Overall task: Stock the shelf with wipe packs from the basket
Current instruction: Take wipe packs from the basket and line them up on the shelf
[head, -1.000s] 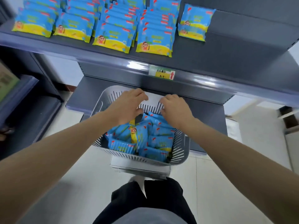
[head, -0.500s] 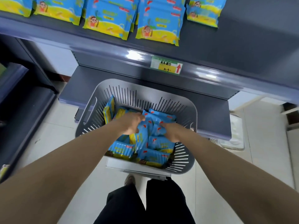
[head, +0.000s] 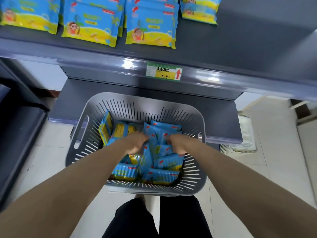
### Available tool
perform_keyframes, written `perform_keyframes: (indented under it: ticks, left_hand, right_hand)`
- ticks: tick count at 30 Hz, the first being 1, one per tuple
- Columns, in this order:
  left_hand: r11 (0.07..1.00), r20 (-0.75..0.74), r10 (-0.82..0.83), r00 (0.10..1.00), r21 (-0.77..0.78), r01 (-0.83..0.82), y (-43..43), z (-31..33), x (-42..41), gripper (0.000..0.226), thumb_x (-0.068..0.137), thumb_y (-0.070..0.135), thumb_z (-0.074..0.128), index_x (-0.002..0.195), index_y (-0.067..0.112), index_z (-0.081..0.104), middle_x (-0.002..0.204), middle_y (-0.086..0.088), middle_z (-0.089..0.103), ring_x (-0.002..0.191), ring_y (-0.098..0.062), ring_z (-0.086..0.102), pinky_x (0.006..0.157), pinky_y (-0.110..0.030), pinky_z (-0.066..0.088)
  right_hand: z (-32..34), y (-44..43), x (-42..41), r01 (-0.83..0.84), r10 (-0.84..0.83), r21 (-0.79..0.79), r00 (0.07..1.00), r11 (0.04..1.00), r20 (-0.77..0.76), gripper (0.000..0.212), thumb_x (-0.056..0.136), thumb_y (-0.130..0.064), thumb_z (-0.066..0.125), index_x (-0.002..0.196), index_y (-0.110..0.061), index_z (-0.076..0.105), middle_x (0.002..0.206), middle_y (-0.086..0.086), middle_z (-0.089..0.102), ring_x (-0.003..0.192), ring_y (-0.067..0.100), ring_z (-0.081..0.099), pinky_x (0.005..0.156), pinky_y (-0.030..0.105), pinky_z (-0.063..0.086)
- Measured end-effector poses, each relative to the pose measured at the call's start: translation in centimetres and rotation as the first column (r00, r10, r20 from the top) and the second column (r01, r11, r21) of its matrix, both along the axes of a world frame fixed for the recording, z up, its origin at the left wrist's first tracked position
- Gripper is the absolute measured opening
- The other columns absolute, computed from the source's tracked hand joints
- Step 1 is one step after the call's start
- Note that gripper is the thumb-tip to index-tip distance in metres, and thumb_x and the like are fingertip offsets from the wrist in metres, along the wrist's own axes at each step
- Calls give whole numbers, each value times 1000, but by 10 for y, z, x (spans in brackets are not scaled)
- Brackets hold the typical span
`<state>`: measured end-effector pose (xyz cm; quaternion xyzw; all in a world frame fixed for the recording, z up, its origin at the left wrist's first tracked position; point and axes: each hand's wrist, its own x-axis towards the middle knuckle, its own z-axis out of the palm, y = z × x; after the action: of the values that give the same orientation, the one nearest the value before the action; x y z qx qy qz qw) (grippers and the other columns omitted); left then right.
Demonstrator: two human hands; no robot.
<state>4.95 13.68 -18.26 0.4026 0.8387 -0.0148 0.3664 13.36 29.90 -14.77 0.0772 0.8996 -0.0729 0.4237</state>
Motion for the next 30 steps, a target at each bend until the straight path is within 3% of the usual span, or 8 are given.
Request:
perform_keyframes:
  ticks: [5,8,10,12,16,22,25,30]
  left_hand:
    - [991,165,104,981,68,-117,-13,27,-8,34,76,14,74,100,18,50,85,6,51,84,-18,51,60,-24,38]
    - [987,94,125,988,94,-134,-14,61,-20,51,78,18,70,124,12,49,102,-2,57,95,-22,56,77,-33,49]
    - [986,12,129,992,102,-130,-15,85,-30,56,77,22,71,126,4,50,113,-8,56,111,-28,54,92,-37,45]
    - [982,-7,134,991,138,-132,-18,112,-38,57,74,25,74,123,5,54,119,-9,58,110,-28,55,92,-35,45]
    - [948,-34,165,986,281,-149,-20,173,-45,36,69,27,76,100,14,63,75,3,60,61,-8,52,53,-24,38]
    - [792,47,187,981,584,-178,-5,239,-54,28,69,15,78,85,27,58,66,11,54,57,-7,54,53,-23,44]
    - [661,164,211,964,703,-265,12,262,-55,31,70,14,79,86,34,61,73,11,60,56,3,55,56,-19,48]
    - [540,236,201,951,783,-308,50,288,-62,28,68,5,80,90,18,67,59,21,62,58,6,57,52,-7,45]
  right_hand:
    - [32,10,-15,49,-60,-52,968,997,-244,37,90,-7,45,128,-9,43,127,16,54,112,33,54,85,34,46]
    - [60,11,-26,52,-61,-40,952,998,-301,43,94,-9,41,136,-8,33,128,19,53,111,35,54,83,34,44]
    - [83,13,-32,42,-46,-18,941,999,-335,45,95,-10,40,138,-7,27,116,20,57,97,35,58,74,35,45]
    - [111,13,-36,57,-67,-40,933,998,-354,48,95,-10,37,140,-10,20,100,17,56,82,33,55,64,35,43]
    - [175,19,-43,27,-26,-4,887,1000,-461,47,91,-8,38,137,-13,29,91,9,52,66,23,47,49,29,30]
    - [273,56,-60,89,-4,95,747,991,-665,27,82,0,42,105,-8,54,112,14,58,92,30,52,72,33,43]
    - [299,84,-70,139,54,200,680,970,-731,36,80,3,41,110,-5,60,115,16,59,102,34,54,77,32,42]
    - [312,138,-87,174,9,164,660,971,-751,42,83,-1,47,121,-15,56,114,13,59,97,29,53,74,29,38]
